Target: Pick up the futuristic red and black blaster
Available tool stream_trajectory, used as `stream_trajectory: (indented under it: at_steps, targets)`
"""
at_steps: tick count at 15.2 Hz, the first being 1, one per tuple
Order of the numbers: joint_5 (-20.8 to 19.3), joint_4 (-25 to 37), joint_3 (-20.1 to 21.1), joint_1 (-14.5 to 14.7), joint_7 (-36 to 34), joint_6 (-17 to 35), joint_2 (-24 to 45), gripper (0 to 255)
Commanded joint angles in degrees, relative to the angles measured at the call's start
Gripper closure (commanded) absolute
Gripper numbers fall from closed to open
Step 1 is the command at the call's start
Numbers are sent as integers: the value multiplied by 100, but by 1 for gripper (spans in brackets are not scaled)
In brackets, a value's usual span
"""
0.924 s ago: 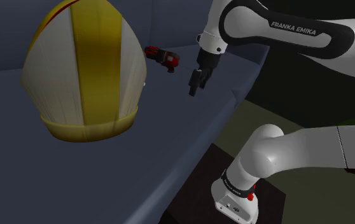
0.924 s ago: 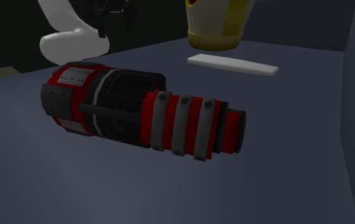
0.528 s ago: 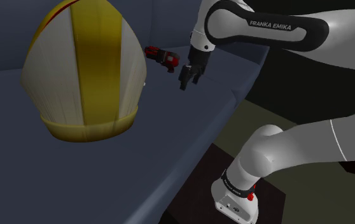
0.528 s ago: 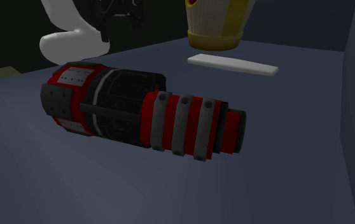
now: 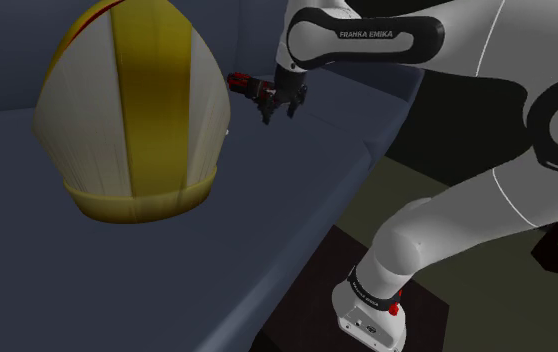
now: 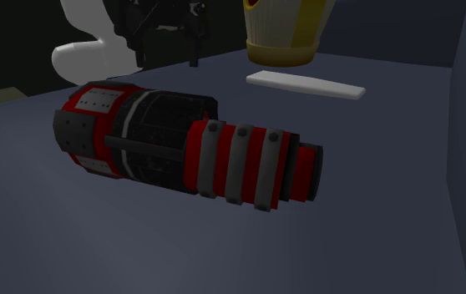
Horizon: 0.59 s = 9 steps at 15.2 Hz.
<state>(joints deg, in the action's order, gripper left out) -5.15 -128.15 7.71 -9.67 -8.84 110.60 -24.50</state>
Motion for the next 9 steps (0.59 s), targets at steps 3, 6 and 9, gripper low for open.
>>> stream_trajectory:
  at_steps: [3,6,9]
  targets:
    - [-367,623,109,-265,-595,294,736,0]
    - [-672,1120,150,-435,-1028,420,1247,0]
    - [-989,1664,157,-569,-1453,474,1749,0]
